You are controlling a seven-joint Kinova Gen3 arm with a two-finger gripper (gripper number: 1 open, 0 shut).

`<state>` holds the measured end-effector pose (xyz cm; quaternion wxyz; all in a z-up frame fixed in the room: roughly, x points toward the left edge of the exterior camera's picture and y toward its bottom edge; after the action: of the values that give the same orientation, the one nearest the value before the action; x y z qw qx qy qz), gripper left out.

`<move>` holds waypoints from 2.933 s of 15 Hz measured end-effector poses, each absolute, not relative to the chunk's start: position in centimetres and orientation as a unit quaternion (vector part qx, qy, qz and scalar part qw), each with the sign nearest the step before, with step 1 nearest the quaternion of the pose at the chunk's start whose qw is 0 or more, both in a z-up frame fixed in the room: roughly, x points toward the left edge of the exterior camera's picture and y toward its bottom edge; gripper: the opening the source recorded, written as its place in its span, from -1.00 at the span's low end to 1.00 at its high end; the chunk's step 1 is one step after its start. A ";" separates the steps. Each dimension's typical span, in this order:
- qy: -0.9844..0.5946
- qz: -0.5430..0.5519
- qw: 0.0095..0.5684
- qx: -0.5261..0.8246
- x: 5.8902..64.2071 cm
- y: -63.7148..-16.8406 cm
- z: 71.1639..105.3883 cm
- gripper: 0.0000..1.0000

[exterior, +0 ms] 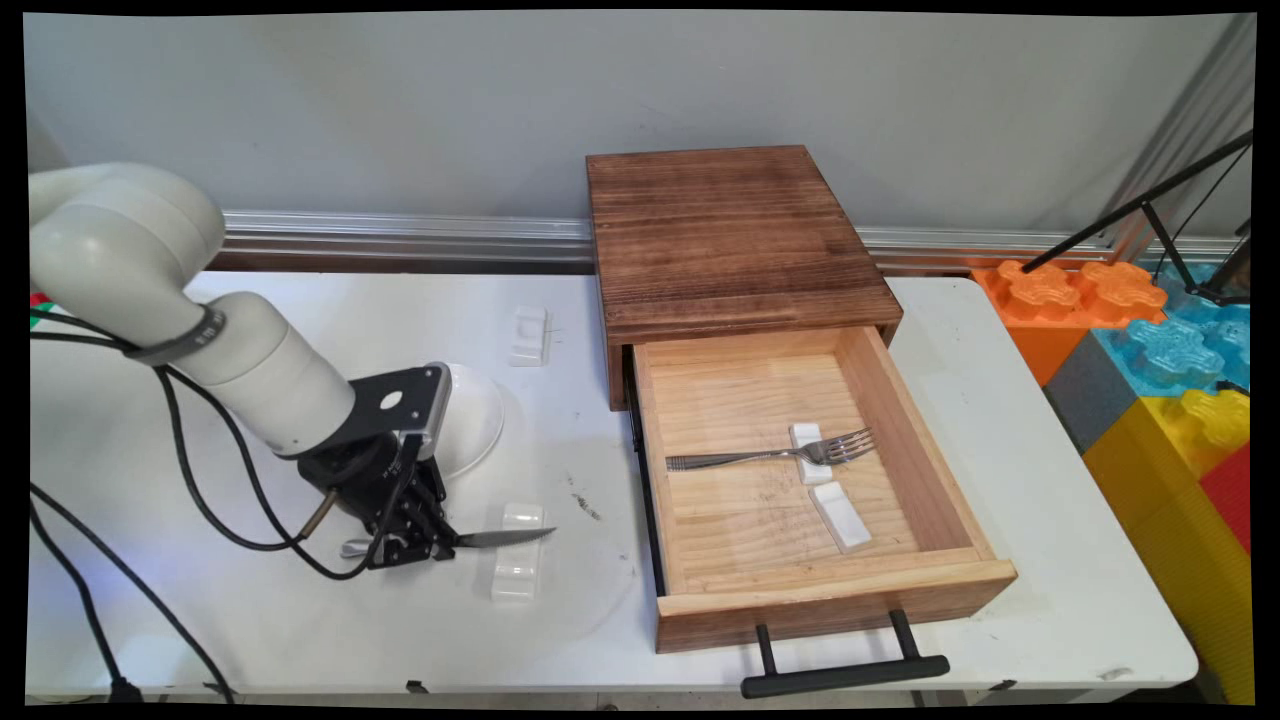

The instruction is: Place the picked object into the drawer

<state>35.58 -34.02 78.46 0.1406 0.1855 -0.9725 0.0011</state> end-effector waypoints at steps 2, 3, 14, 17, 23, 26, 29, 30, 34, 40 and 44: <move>-0.972 0.001 0.142 0.186 35.5 -34.1 79.1 -1.00; -0.972 0.000 0.143 0.186 35.5 -34.1 79.5 -1.00; -0.967 0.021 0.165 0.194 34.3 -34.0 86.0 -1.00; -0.965 0.023 0.171 0.199 33.7 -33.6 88.1 -1.00; -0.958 0.026 0.192 0.211 30.5 -33.9 91.5 -1.00; -0.955 0.027 0.202 0.215 28.3 -34.4 92.7 -1.00; -0.953 0.027 0.213 0.214 25.3 -35.4 93.8 -1.00; -0.953 0.026 0.215 0.212 24.5 -35.6 94.0 -1.00; -0.953 0.023 0.223 0.202 20.6 -37.0 94.7 -1.00; -0.954 0.020 0.227 0.193 16.6 -38.7 94.8 -1.00; -0.954 0.022 0.230 0.189 13.7 -40.3 94.5 -1.00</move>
<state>13.72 -40.30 94.47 0.2297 0.1890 -0.9545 0.0224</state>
